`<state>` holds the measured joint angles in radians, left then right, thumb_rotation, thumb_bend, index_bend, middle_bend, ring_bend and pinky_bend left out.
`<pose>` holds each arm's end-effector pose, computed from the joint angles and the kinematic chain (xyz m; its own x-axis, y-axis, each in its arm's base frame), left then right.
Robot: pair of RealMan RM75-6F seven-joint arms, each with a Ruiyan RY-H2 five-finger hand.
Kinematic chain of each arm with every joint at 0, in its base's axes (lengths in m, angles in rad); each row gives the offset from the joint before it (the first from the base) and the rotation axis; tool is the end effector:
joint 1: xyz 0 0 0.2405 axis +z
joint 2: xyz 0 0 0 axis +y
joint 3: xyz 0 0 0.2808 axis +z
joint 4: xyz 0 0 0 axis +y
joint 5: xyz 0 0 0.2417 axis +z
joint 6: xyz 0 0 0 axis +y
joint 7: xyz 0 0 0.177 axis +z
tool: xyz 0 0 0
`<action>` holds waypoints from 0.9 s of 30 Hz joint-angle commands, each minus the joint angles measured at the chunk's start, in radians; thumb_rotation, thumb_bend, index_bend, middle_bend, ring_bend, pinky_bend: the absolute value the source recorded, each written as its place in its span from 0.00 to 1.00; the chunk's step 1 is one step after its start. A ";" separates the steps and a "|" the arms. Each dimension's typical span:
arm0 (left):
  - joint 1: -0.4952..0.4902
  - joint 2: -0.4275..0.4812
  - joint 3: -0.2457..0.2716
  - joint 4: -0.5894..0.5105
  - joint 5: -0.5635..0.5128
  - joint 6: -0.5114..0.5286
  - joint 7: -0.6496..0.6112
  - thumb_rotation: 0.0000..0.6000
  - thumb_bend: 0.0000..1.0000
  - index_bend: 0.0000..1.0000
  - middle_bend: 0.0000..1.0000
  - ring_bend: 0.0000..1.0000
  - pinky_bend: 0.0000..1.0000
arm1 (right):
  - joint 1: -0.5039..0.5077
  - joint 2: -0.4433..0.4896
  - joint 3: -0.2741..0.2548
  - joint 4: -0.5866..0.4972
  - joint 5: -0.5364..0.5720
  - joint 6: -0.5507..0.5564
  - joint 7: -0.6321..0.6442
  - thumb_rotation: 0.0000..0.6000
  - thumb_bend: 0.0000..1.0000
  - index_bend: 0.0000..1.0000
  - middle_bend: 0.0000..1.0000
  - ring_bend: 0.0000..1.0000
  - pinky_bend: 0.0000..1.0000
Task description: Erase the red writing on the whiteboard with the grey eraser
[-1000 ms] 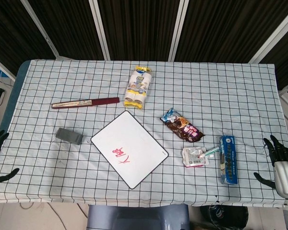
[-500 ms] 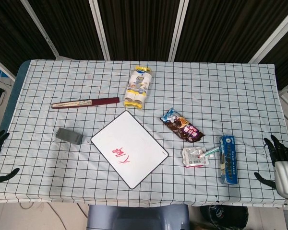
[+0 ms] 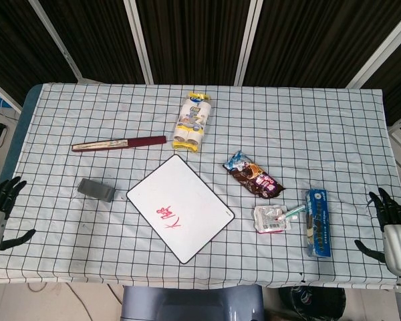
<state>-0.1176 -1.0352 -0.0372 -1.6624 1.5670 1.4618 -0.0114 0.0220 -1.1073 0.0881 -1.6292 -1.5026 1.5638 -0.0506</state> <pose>-0.3266 0.2254 0.1542 0.4236 0.0223 0.9056 0.9018 -0.1053 -0.4192 -0.3462 -0.2050 0.1623 0.4364 0.0872 0.8955 -0.8997 0.0470 0.4339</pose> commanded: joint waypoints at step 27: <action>-0.376 -0.081 -0.103 0.133 -0.214 -0.529 0.237 1.00 0.12 0.00 0.05 0.00 0.04 | 0.005 -0.009 0.006 0.000 0.022 -0.014 -0.021 1.00 0.11 0.01 0.04 0.14 0.19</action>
<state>-0.4754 -1.0925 -0.1419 -1.5599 1.3591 0.9508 0.2324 0.0266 -1.1165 0.0939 -1.6293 -1.4803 1.5502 -0.0715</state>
